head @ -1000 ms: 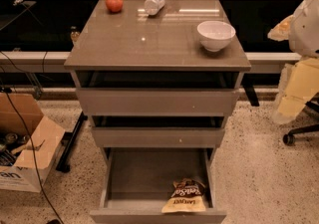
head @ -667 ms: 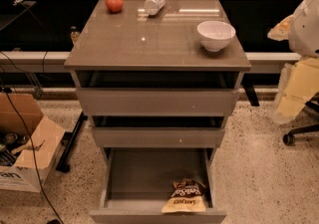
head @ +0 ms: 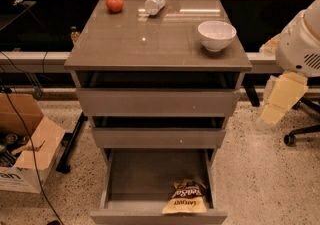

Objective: Pick brown chip bag from bottom drawer and place on counter

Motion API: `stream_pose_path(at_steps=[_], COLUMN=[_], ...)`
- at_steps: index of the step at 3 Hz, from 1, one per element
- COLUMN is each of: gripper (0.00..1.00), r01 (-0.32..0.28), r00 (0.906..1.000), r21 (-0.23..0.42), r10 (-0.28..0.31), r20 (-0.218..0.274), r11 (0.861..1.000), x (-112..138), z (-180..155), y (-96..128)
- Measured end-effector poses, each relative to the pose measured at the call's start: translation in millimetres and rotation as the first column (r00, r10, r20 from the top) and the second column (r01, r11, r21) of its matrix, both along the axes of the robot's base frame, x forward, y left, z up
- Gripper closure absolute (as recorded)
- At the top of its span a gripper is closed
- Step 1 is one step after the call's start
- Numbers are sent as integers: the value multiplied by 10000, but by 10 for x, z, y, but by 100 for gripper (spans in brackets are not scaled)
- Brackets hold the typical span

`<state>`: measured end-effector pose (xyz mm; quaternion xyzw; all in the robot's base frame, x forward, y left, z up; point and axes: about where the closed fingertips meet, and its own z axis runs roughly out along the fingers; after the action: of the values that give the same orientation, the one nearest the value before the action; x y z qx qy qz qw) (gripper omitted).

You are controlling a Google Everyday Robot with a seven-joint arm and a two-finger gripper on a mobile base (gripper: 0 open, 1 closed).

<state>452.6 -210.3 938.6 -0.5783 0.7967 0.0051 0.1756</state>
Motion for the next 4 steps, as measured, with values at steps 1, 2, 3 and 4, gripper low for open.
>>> stream_pose_path(at_steps=[1,2,3,4], gripper=[0,0,0,0], r01=[389,723,809,795], r00=[9992,9973,9960,9956], r21=[696,1441,2243,2323], r10=[-379,-695,-702,-658], r20=[-155,-241,-552,-663], r11=[9968,9869,9712,9694], x=[80,185,296,315], z=[-289,-609,-1015,-1088], y=[30,8,-48,-44])
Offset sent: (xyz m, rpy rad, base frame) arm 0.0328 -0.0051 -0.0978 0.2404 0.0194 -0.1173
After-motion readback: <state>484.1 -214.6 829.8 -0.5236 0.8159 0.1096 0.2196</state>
